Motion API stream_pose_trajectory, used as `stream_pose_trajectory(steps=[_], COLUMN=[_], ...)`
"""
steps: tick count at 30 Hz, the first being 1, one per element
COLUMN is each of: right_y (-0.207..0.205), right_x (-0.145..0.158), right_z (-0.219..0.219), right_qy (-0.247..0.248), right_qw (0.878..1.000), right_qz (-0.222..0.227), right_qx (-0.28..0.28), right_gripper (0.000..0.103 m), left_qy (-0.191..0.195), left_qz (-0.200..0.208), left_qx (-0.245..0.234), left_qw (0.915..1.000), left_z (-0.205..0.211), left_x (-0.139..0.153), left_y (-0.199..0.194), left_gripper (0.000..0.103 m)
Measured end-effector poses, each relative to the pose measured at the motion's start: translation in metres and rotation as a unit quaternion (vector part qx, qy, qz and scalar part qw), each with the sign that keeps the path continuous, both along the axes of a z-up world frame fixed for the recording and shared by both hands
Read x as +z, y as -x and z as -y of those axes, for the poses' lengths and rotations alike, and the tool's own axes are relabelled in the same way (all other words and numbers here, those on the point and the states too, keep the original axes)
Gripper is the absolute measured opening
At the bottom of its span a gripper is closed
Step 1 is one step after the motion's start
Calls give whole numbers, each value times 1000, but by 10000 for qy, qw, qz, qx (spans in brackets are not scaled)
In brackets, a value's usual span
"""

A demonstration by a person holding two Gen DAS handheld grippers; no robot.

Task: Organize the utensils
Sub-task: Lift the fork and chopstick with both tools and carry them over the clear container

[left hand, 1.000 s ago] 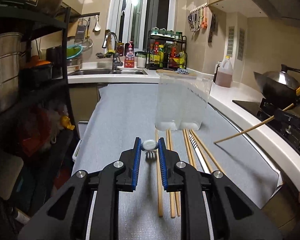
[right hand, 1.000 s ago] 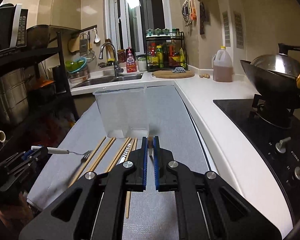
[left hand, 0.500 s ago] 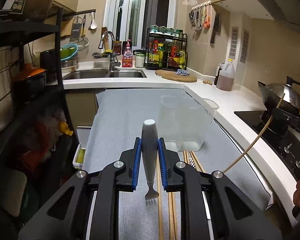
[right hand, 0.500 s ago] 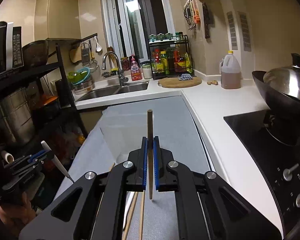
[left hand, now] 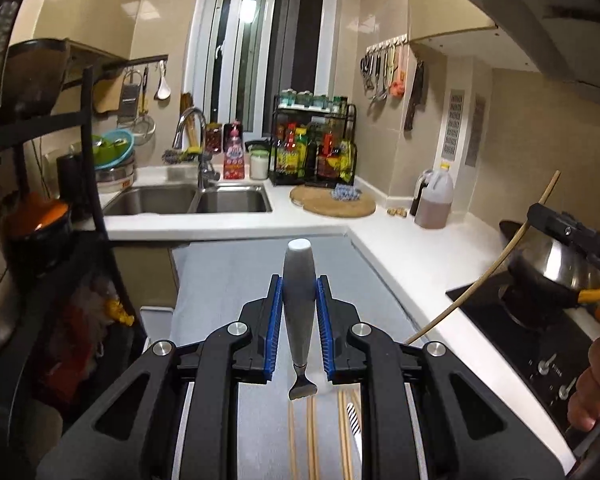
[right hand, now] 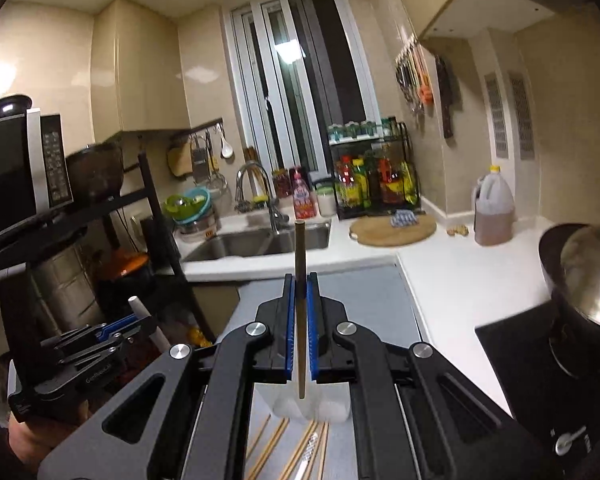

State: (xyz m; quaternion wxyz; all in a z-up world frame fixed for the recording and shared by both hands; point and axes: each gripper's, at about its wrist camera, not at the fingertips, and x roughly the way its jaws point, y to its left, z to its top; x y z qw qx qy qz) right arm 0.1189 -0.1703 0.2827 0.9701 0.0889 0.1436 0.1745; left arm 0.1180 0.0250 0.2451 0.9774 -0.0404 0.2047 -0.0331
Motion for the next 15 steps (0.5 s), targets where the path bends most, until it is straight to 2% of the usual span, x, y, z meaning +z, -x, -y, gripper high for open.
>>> stream_pose_trajectory(steps=[5, 11, 15], right_y=[-31, -64, -81], right_x=[8, -23, -51], right_z=[-4, -3, -7], right_qy=[-50, -190, -129], right_qw=[10000, 9996, 9990], right_qz=[63, -173, -378], right_qx=[-40, -116, -181], right_gripper=[6, 6, 6], left_qy=[-16, 12, 38], left_qz=[240, 102, -85], left_qx=[-91, -221, -291], left_qw=[9997, 9997, 9995], left_z=[8, 19, 22], left_x=[16, -4, -29], left_y=[-25, -60, -78], left_gripper=[17, 17, 17])
